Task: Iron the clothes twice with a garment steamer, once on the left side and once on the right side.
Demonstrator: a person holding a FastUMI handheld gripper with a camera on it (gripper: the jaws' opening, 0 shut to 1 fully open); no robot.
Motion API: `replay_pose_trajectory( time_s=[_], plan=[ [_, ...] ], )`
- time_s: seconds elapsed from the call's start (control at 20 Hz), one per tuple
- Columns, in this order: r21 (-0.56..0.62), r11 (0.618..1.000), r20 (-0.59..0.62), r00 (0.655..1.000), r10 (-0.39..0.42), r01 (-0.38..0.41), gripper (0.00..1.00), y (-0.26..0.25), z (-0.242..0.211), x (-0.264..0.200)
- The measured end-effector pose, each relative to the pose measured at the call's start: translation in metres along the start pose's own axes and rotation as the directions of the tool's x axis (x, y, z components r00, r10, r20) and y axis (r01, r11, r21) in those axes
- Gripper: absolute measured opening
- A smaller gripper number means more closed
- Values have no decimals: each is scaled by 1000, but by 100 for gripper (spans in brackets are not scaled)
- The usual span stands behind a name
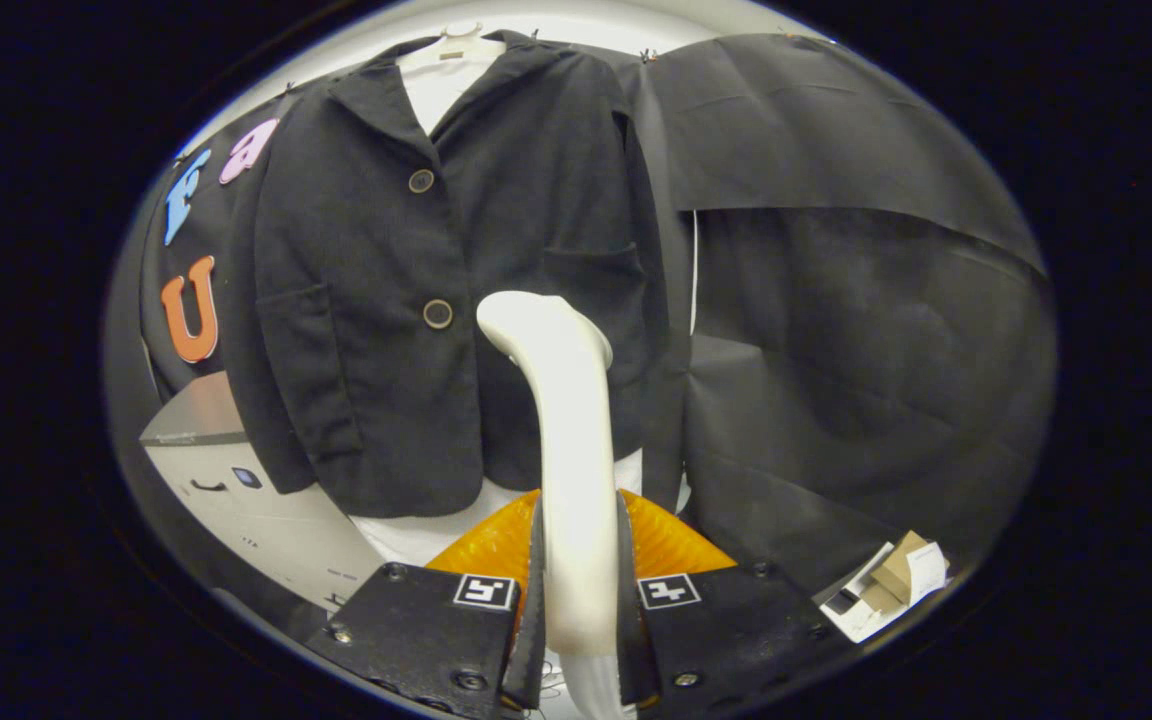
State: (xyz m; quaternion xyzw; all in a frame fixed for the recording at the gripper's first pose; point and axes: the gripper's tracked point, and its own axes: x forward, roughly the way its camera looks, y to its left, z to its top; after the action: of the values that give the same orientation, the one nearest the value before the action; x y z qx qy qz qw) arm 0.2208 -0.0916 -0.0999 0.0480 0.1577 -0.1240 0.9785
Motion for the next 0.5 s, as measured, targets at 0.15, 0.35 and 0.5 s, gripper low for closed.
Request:
replay_pose_trajectory(
  time_s=[0.15, 0.35, 0.5],
  plan=[
    [-1, 1000, -35, 999, -5, 5, 32, -2, -25, 0],
    [-5, 1000, -67, 998, -5, 5, 32, -1, -48, 3],
    [-5, 1000, -93, 996, -4, 3, 32, 1, -61, 6]
  ],
)
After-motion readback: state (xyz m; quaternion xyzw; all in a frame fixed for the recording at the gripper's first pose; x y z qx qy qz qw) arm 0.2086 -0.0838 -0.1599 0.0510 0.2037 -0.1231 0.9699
